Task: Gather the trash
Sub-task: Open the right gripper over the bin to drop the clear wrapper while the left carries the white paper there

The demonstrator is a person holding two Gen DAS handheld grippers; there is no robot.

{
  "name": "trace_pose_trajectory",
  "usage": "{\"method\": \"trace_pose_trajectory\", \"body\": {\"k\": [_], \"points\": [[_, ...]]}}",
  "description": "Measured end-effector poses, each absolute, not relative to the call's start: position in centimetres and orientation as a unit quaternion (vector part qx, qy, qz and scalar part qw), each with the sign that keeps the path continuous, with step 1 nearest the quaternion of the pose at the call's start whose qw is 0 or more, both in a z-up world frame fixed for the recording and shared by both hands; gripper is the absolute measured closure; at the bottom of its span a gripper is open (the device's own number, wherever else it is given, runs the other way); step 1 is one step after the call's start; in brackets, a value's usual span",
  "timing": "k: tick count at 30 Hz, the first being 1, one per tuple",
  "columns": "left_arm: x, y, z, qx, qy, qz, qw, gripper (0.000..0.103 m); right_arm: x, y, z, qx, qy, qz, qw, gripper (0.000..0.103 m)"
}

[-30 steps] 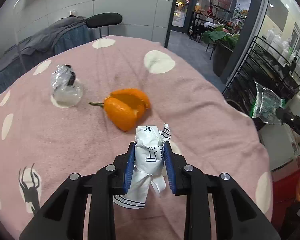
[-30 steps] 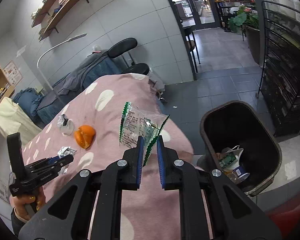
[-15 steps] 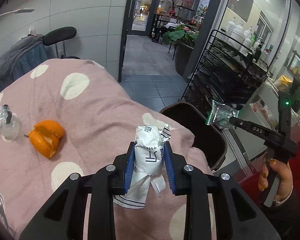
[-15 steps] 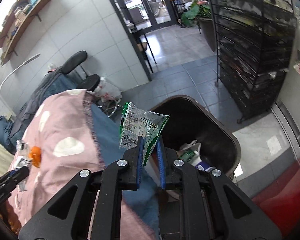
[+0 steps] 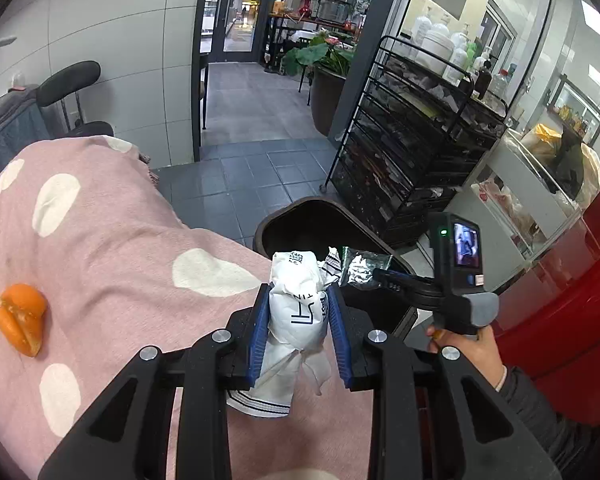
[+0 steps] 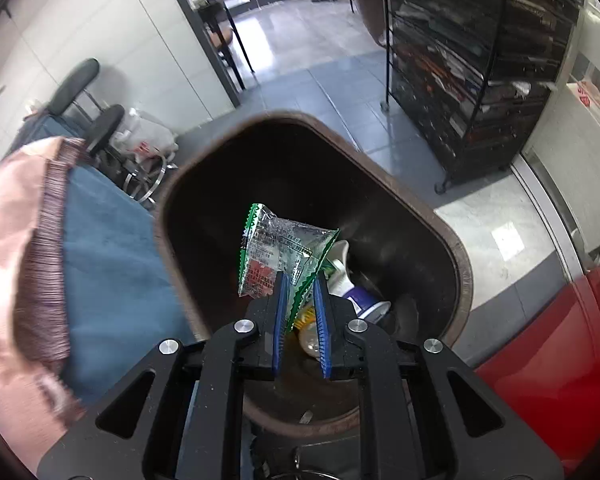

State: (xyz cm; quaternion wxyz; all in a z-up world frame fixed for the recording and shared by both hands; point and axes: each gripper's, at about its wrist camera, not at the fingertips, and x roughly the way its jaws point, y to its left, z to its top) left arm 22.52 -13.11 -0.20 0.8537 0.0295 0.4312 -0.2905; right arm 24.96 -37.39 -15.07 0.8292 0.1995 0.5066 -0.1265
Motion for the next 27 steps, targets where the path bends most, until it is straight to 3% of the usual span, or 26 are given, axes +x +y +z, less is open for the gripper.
{"method": "trace_pose_trajectory", "body": {"k": [6, 8, 11, 27], "points": [[23.0, -14.9, -1.0, 0.037, 0.444, -0.298, 0.844, 0.075, 26.7, -38.0, -18.4, 0.190, 0.535, -0.139, 0.812, 0.088], [22.9, -15.5, -1.2, 0.043, 0.446, -0.299, 0.843, 0.075, 26.9, -38.1, -19.1, 0.191, 0.536, -0.141, 0.810, 0.082], [23.2, -16.3, -1.6, 0.046, 0.452, -0.301, 0.838, 0.075, 26.5, -38.2, -19.5, 0.202, 0.535, -0.150, 0.806, 0.031], [26.7, -24.3, -5.2, 0.064, 0.519, -0.329, 0.787, 0.075, 18.2, -39.5, -14.3, 0.230, 0.475, -0.160, 0.834, 0.024]]}}
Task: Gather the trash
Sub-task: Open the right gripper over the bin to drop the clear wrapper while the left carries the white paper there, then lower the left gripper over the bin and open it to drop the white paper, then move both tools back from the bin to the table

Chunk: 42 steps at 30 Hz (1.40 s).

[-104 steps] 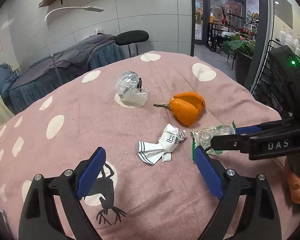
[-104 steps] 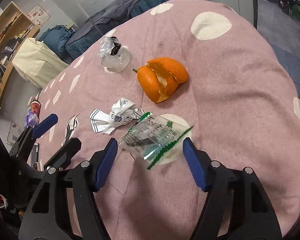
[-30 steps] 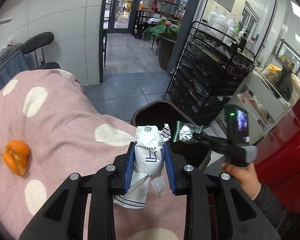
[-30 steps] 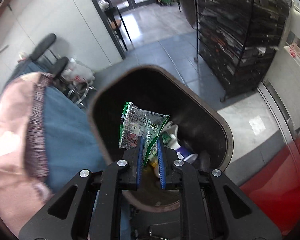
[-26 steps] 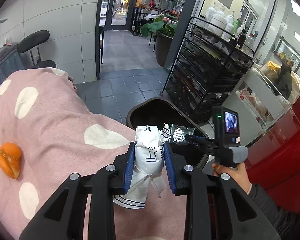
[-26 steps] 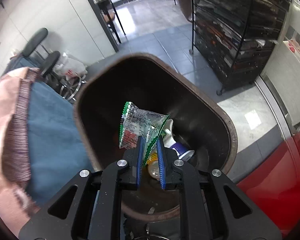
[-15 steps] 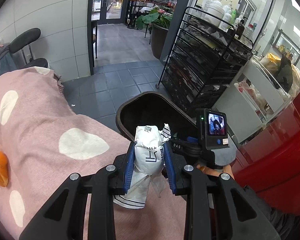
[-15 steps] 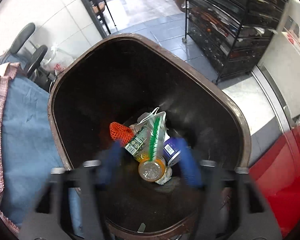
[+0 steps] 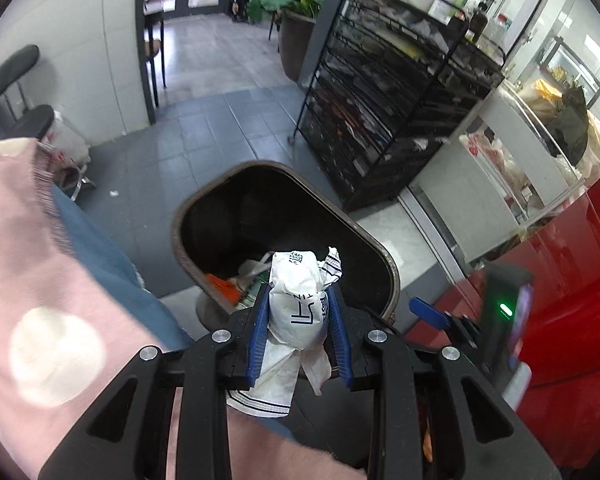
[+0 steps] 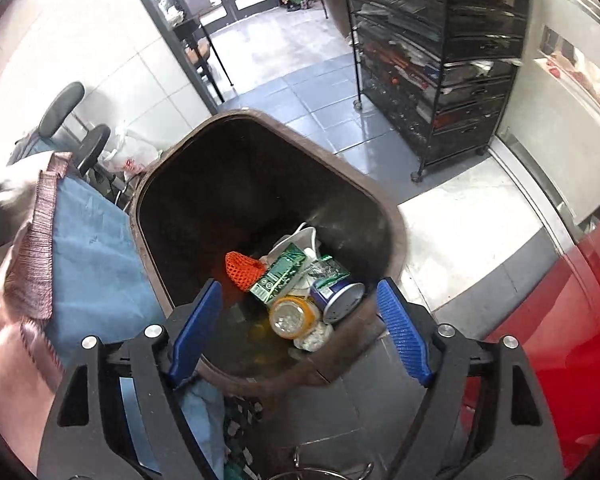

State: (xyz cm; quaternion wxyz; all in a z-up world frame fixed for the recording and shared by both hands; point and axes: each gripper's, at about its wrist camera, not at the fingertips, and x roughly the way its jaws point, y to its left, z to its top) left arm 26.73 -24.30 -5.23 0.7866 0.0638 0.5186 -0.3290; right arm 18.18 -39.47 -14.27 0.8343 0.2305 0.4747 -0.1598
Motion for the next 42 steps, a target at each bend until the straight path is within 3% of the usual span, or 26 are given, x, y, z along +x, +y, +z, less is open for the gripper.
{"method": "trace_pose_trajectory", "body": {"k": [19, 20, 23, 24, 28, 42], "points": [[29.0, -29.3, -11.0, 0.123, 0.569, -0.308, 0.753, 0.073, 13.9, -40.9, -11.4, 0.233, 0.437, -0.181, 0.850, 0.024], [29.0, -29.3, -10.9, 0.125, 0.566, -0.308, 0.754, 0.069, 13.9, -41.0, -11.3, 0.233, 0.435, -0.181, 0.851, 0.024], [29.1, -29.2, -10.6, 0.122, 0.555, -0.305, 0.764, 0.030, 13.8, -41.1, -11.2, 0.232, 0.431, -0.187, 0.852, 0.021], [29.1, -29.1, -10.6, 0.120, 0.550, -0.304, 0.769, 0.026, 13.8, -41.2, -11.2, 0.232, 0.431, -0.190, 0.851, 0.018], [29.1, -28.9, -10.1, 0.108, 0.540, -0.312, 0.774, 0.018, 13.2, -41.6, -11.1, 0.238, 0.429, -0.198, 0.849, 0.015], [26.9, -26.6, -5.2, 0.069, 0.481, -0.341, 0.805, 0.012, 12.5, -41.5, -9.5, 0.234, 0.417, -0.202, 0.854, 0.015]]}}
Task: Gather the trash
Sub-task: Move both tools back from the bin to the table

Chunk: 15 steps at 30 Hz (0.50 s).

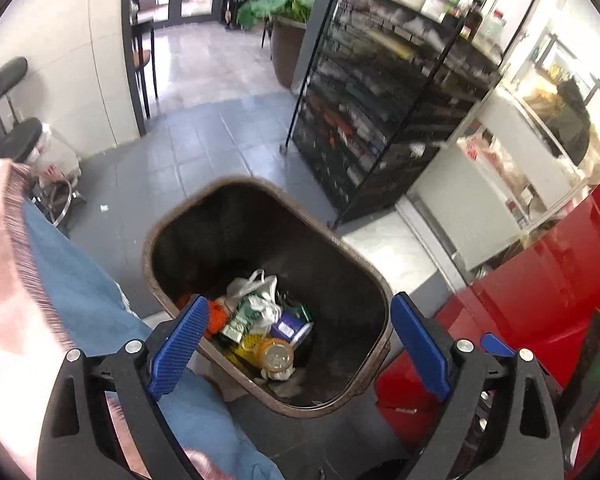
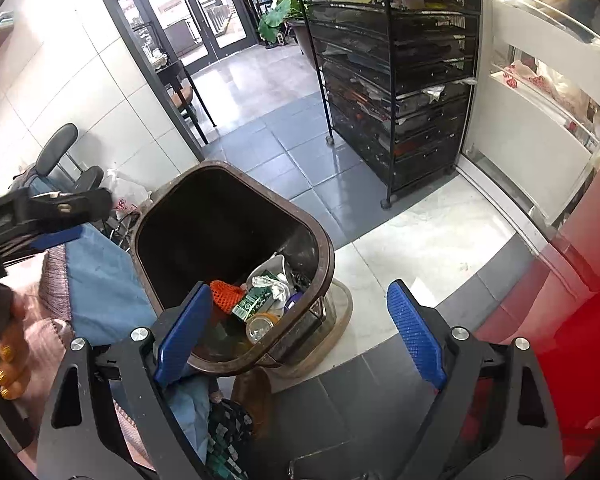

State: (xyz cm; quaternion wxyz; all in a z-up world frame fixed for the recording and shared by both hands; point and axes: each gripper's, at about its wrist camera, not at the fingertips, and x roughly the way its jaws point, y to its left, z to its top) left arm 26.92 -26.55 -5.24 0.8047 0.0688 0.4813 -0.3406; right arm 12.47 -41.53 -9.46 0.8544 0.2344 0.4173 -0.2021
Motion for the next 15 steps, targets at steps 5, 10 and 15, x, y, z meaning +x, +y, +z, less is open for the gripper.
{"method": "trace_pose_trajectory", "body": {"k": [5, 10, 15], "points": [[24.4, -23.4, -1.7, 0.075, 0.427, -0.338, 0.835, 0.008, 12.8, -40.4, -7.6, 0.226, 0.406, -0.182, 0.866, 0.014], [22.6, -18.8, 0.4, 0.058, 0.400, -0.329, 0.853, 0.006, 14.8, -37.1, -5.5, 0.201, 0.409, -0.132, 0.880, 0.014], [21.6, -13.7, 0.9, 0.059, 0.389, -0.288, 0.873, 0.006, 17.0, -32.7, -3.6, 0.168, 0.415, -0.063, 0.892, 0.014]]}}
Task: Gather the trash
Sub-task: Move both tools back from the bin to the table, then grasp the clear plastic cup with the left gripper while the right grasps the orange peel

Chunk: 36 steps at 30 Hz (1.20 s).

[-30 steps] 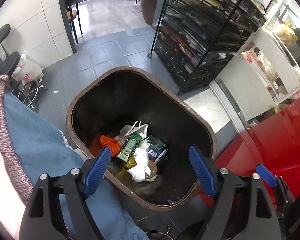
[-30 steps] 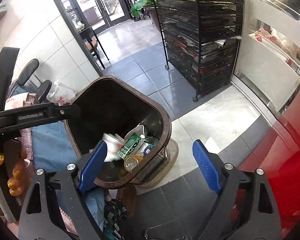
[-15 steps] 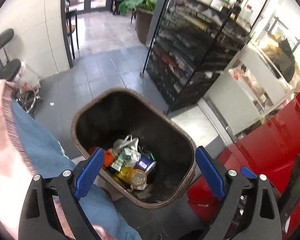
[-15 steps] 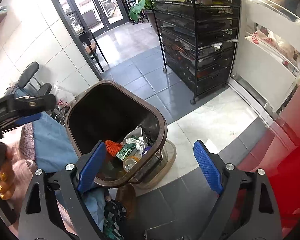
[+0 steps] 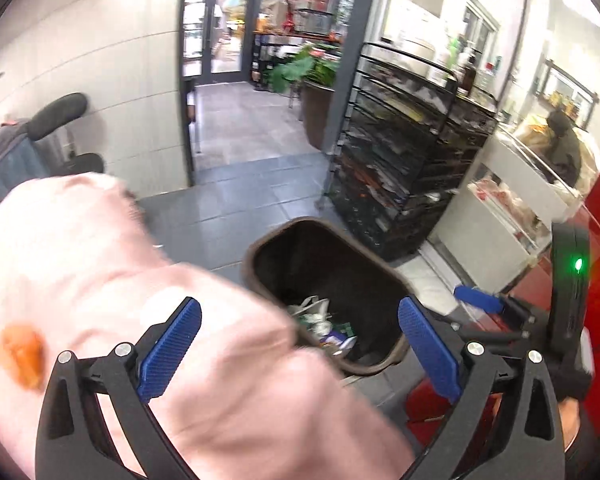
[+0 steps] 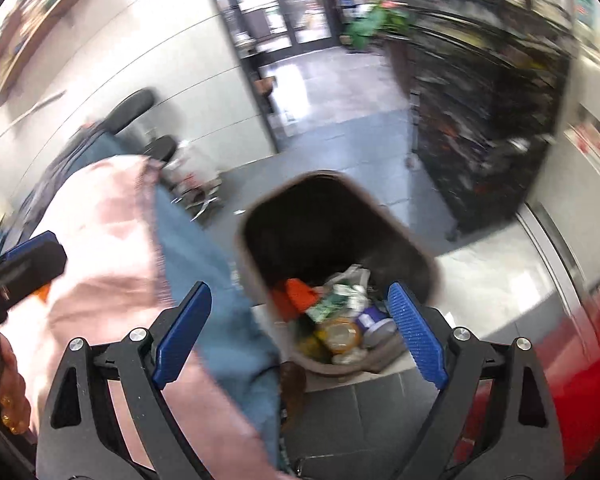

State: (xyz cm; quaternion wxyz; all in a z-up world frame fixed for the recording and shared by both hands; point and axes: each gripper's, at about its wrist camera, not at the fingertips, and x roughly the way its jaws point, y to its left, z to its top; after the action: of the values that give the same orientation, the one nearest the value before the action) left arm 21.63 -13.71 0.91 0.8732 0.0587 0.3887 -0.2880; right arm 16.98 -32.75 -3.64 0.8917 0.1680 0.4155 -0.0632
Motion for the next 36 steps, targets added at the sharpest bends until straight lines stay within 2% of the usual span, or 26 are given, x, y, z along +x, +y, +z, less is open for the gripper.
{"method": "trace_pose_trajectory", "body": {"k": [10, 20, 25, 26, 27, 30, 36], "points": [[22.3, -0.2, 2.1, 0.024, 0.373, -0.109, 0.921, 0.006, 20.5, -22.7, 0.1, 0.087, 0.413, 0.060, 0.905, 0.014], [28.3, 11.2, 0.2, -0.007, 0.404, 0.050, 0.914, 0.010, 21.5, -14.6, 2.4, 0.031, 0.413, 0.145, 0.898, 0.014], [31.6, 12.7, -1.9, 0.000, 0.429, 0.068, 0.901, 0.021, 22.1, -10.3, 2.7, -0.005, 0.422, 0.182, 0.888, 0.014], [31.8, 13.2, -2.2, -0.004, 0.434, 0.067, 0.898, 0.029, 22.3, -9.5, 2.6, -0.015, 0.423, 0.186, 0.887, 0.014], [32.1, 13.5, -2.6, -0.010, 0.441, 0.067, 0.895, 0.042, 22.5, -8.6, 2.5, -0.026, 0.425, 0.192, 0.884, 0.014], [31.3, 14.4, -2.6, -0.032, 0.436, 0.064, 0.897, 0.059, 23.5, -5.9, 2.4, -0.050, 0.432, 0.207, 0.876, 0.014], [28.5, 15.1, -0.8, -0.051, 0.412, 0.056, 0.908, 0.061, 26.8, 0.4, 0.6, -0.102, 0.461, 0.253, 0.844, 0.014]]}}
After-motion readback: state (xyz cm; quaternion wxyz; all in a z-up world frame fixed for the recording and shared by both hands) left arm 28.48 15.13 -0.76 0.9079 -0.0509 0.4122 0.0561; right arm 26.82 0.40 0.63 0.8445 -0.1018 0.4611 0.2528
